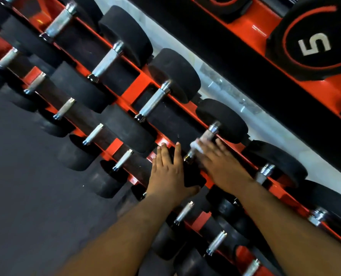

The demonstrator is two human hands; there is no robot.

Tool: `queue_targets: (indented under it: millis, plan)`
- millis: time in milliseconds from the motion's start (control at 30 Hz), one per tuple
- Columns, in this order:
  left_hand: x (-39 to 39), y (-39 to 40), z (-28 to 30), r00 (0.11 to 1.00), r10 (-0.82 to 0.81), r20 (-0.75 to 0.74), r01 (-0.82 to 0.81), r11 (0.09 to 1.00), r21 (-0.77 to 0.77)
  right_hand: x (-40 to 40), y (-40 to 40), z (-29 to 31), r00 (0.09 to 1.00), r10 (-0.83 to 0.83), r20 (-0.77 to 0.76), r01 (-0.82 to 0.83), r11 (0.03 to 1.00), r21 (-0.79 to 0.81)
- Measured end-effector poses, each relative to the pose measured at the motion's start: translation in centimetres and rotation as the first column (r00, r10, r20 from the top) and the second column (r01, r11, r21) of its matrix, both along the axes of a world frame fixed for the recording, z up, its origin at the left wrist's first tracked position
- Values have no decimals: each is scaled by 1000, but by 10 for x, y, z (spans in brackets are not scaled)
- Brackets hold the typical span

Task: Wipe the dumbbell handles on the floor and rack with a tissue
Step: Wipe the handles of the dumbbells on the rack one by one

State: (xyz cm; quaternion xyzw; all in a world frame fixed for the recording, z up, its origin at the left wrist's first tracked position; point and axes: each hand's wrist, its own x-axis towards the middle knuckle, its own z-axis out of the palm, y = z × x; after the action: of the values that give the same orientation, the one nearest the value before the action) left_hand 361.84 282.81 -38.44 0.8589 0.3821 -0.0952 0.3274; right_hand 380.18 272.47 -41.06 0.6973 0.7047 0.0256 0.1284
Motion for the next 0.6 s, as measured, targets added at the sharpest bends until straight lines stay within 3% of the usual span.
queue_targets:
  millis: [100,267,367,433,600]
  plan:
    - [-1,0,0,1000,-9,-3,8,1000,-22,-5,-2,-1,985,171,-10,-171,981,-96]
    - [-2,-1,0,1000,14,16,-13,999,-33,10,13,-4,998,-64,-1,64,996,58]
    - [-3,0,3,999,36,36,-34,998,-47,-5,7,-8,985,168,-30,-169,986,-14]
    - [-2,0,3,998,45,40,-43,998,-44,-4,7,-4,970,239,-38,-240,970,-35]
    - [4,0,11,998,53,-37,-56,997,-60,5,18,-7,996,1,-84,9,993,121]
